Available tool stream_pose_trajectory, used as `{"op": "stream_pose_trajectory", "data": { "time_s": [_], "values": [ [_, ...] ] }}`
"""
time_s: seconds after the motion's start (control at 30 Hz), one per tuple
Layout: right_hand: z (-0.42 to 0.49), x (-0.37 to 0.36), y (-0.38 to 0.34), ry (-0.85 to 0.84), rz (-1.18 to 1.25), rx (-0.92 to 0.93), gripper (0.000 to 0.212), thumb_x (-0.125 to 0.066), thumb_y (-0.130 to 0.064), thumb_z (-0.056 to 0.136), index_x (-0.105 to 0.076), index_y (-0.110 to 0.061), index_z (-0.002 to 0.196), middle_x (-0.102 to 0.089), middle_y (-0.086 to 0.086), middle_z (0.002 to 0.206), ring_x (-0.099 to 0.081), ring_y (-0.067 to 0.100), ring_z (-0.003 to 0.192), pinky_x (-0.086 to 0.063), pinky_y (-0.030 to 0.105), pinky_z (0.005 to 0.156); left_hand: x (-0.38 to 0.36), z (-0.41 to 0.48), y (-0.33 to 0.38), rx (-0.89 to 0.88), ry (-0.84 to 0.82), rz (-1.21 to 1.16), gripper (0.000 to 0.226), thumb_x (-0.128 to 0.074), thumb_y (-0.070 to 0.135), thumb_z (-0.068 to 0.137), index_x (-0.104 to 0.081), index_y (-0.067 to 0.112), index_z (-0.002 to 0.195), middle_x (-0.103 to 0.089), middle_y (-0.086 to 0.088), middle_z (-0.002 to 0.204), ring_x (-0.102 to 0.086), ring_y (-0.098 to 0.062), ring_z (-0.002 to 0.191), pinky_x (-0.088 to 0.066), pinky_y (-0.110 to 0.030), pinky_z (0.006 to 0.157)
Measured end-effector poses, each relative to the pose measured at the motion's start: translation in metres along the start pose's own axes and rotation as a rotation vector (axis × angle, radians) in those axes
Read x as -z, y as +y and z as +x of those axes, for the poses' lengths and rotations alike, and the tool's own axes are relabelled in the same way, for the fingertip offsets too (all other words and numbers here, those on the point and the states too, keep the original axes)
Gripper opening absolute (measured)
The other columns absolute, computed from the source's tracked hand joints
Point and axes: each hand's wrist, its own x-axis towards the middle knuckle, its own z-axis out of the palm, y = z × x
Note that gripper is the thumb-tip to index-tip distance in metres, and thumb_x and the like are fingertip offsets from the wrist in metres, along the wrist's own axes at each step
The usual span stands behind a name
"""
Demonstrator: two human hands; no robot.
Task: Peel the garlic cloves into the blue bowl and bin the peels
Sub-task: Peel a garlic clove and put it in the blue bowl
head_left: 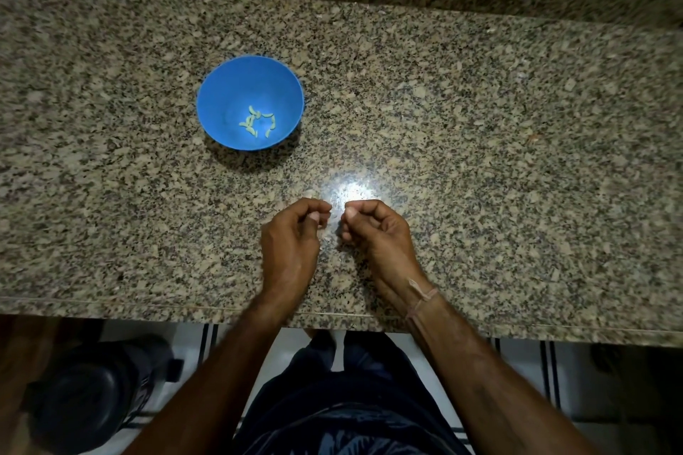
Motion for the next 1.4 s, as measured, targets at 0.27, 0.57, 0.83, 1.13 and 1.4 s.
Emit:
{"op": "stream_pose_trajectory", "data": {
  "time_s": [0.27,0.57,0.83,1.13,1.4],
  "values": [
    [-0.002,-0.004,-0.001,-0.016,-0.162,0.116,0.018,-0.074,-0.001,0.093,-0.068,0.002,0.110,-0.076,0.019,0.104,-0.074,0.038,0.099,-0.063,0.051,0.088,0.004,-0.005,0.008,0.049,-0.072,-0.254,0.011,-0.071,0.006,0.094,-0.077,0.014,0.100,-0.078,0.007,0.093,-0.073,-0.002,0.090,-0.056,-0.015,0.073],
    [-0.003,-0.005,-0.001,-0.037,-0.349,0.262,0.018,-0.072,-0.003,0.095,-0.075,-0.007,0.113,-0.077,0.008,0.111,-0.073,0.030,0.105,-0.062,0.053,0.091,0.000,-0.003,-0.002,0.165,-0.049,-0.318,0.013,-0.068,0.009,0.097,-0.077,0.018,0.098,-0.079,0.001,0.095,-0.075,-0.019,0.095,-0.062,-0.035,0.085],
    [0.000,-0.003,0.006,0.004,-0.370,0.333,0.012,-0.073,-0.005,0.095,-0.075,-0.008,0.106,-0.077,0.008,0.106,-0.073,0.031,0.106,-0.057,0.059,0.095,0.003,-0.008,0.002,0.113,-0.049,-0.283,0.007,-0.075,0.011,0.092,-0.076,0.015,0.096,-0.078,0.000,0.088,-0.076,-0.014,0.087,-0.062,-0.027,0.079],
    [-0.003,-0.005,0.008,0.001,-0.333,0.284,0.016,-0.074,-0.003,0.094,-0.075,-0.005,0.110,-0.078,0.011,0.107,-0.074,0.030,0.104,-0.060,0.053,0.095,0.002,-0.008,0.004,-0.121,-0.024,0.102,0.005,-0.065,0.018,0.099,-0.068,0.019,0.096,-0.068,0.010,0.085,-0.063,0.000,0.080,-0.045,-0.010,0.065],
    [0.002,0.003,0.006,0.082,-0.328,0.167,0.008,-0.074,-0.011,0.096,-0.074,-0.006,0.102,-0.078,0.014,0.097,-0.074,0.036,0.094,-0.063,0.048,0.088,0.004,0.000,-0.009,-0.181,0.014,0.136,0.020,-0.053,0.013,0.105,-0.071,0.019,0.111,-0.069,0.007,0.100,-0.066,-0.007,0.091,-0.055,-0.030,0.076]
  ]
}}
